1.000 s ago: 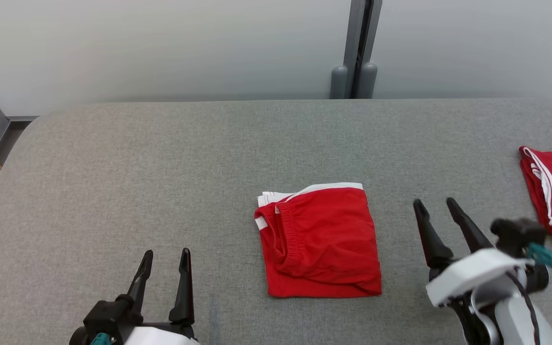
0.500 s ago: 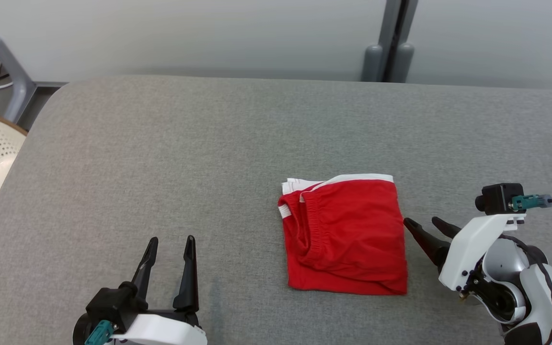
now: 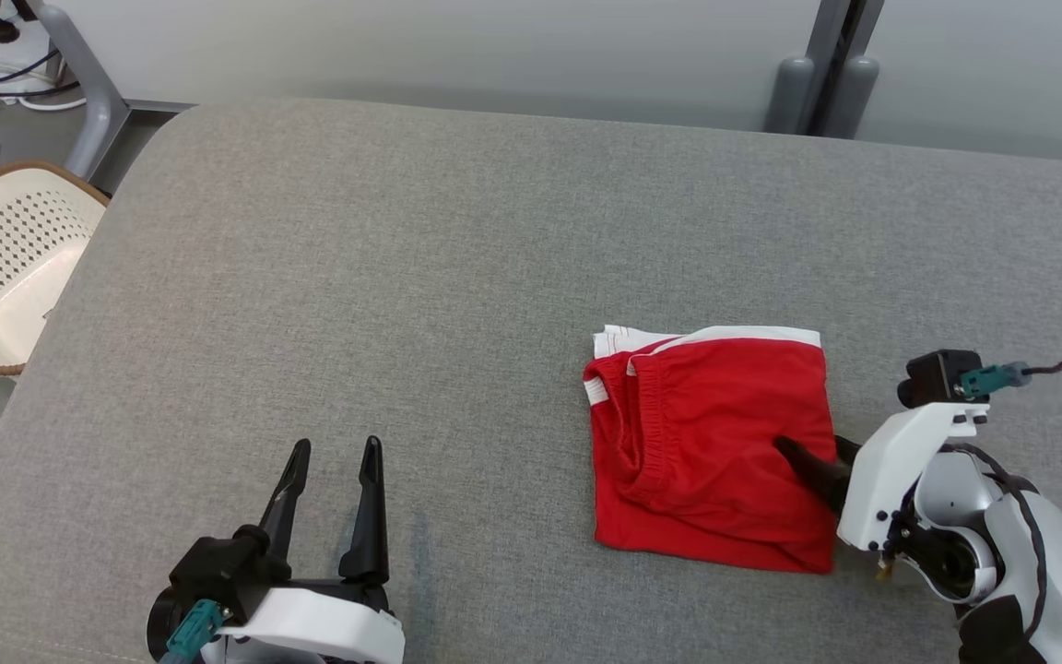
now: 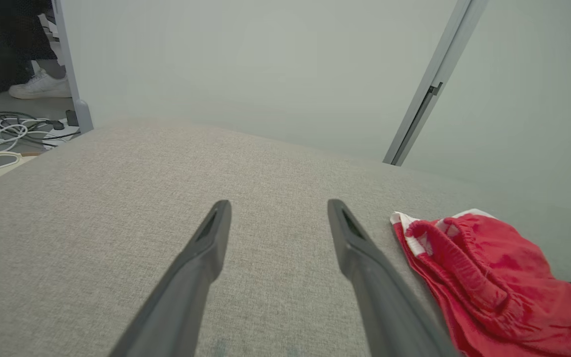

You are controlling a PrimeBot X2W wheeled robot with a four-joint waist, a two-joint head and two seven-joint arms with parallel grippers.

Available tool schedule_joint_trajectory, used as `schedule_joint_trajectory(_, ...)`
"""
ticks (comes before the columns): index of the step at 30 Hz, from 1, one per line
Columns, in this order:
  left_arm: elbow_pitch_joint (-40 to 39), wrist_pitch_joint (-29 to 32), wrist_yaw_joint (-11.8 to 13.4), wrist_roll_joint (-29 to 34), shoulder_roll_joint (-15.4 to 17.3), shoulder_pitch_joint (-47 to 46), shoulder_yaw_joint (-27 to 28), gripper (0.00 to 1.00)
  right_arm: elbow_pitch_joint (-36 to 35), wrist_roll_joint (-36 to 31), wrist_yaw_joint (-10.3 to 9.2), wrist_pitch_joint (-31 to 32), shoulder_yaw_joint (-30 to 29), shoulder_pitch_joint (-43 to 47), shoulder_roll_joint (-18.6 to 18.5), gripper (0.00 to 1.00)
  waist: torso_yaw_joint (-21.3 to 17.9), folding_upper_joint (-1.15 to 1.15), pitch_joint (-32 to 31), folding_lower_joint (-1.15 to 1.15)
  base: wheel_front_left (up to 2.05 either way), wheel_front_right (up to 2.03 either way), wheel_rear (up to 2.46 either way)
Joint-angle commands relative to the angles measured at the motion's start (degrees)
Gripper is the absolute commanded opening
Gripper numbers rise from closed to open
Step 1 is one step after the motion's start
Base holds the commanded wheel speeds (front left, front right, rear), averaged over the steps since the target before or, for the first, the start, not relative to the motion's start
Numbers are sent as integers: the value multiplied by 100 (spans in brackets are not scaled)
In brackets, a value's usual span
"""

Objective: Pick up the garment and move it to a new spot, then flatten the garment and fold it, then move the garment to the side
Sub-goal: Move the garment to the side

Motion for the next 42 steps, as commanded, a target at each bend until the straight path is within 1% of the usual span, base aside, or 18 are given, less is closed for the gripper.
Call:
schedule_joint_trajectory(1, 3, -26, 17, -26, 19, -77, 13, 100, 64, 44, 1, 60, 33, -38, -26, 91, 14, 0, 13, 0, 0, 0, 0)
schedule_joint_trajectory(2, 8, -26, 16, -28, 19, -87, 20, 100, 88, 62, 1, 103, 90, -58, -30, 58, 18, 0, 20, 0, 0, 0, 0)
schedule_joint_trajectory(3, 7, -26, 18, -32, 19, -96, 28, 100, 104, 70, 1, 116, 121, -80, -40, 40, 17, 0, 27, 0, 0, 0, 0)
schedule_joint_trajectory(4, 8, -26, 25, -33, 20, -102, 40, 100, 117, 78, 1, 114, 151, -107, -53, 31, 10, 0, 33, 0, 0, 0, 0)
schedule_joint_trajectory(5, 5, -26, 23, -32, 19, -105, 50, 100, 121, 83, 1, 73, 169, -130, -68, 14, -1, 0, 40, 0, 0, 0, 0)
schedule_joint_trajectory(6, 3, -26, 22, -28, 19, -109, 56, 100, 120, 106, 1, 40, 188, -153, -72, 0, -18, 0, 47, 0, 0, 0, 0)
schedule_joint_trajectory(10, -23, -26, -4, 50, 20, -129, 83, 100, 2, 186, 1, -93, 302, -268, -129, 0, -182, 0, 82, 0, 0, 0, 0)
schedule_joint_trajectory(14, -71, -26, -40, 116, 18, -177, 90, 100, -205, 281, 1, -163, 412, -295, -267, 0, -475, 0, 119, 0, 0, 0, 0)
schedule_joint_trajectory(18, -116, -26, -70, 185, 19, -196, 92, 100, -472, 334, 1, -180, 474, -314, -471, 0, -929, 0, 188, 0, 0, 0, 0)
schedule_joint_trajectory(25, -141, -26, -150, 339, 30, -339, 131, 100, -884, 296, 1, -100, 400, -385, -804, 0, -1920, 0, 392, 0, 0, 0, 0)
schedule_joint_trajectory(29, -129, -26, -191, 434, 67, -454, 104, 100, -1049, 256, 1, -81, 274, -424, -855, 0, -2407, 0, 532, 0, 0, 0, 0)
schedule_joint_trajectory(31, -110, -26, -213, 467, 78, -518, 79, 100, -1122, 221, 1, -84, 214, -439, -875, 0, -2588, 0, 582, 0, 0, 0, 0)
schedule_joint_trajectory(37, -78, -26, -246, 526, 119, -648, 22, 100, -1285, 136, 1, -29, 104, -464, -882, 0, -2916, 0, 679, 0, 0, 0, 0)
schedule_joint_trajectory(42, -66, -26, -251, 538, 136, -670, 2, 100, -1359, 75, 1, -16, -5, -482, -868, 0, -2992, 0, 701, 0, 0, 0, 0)
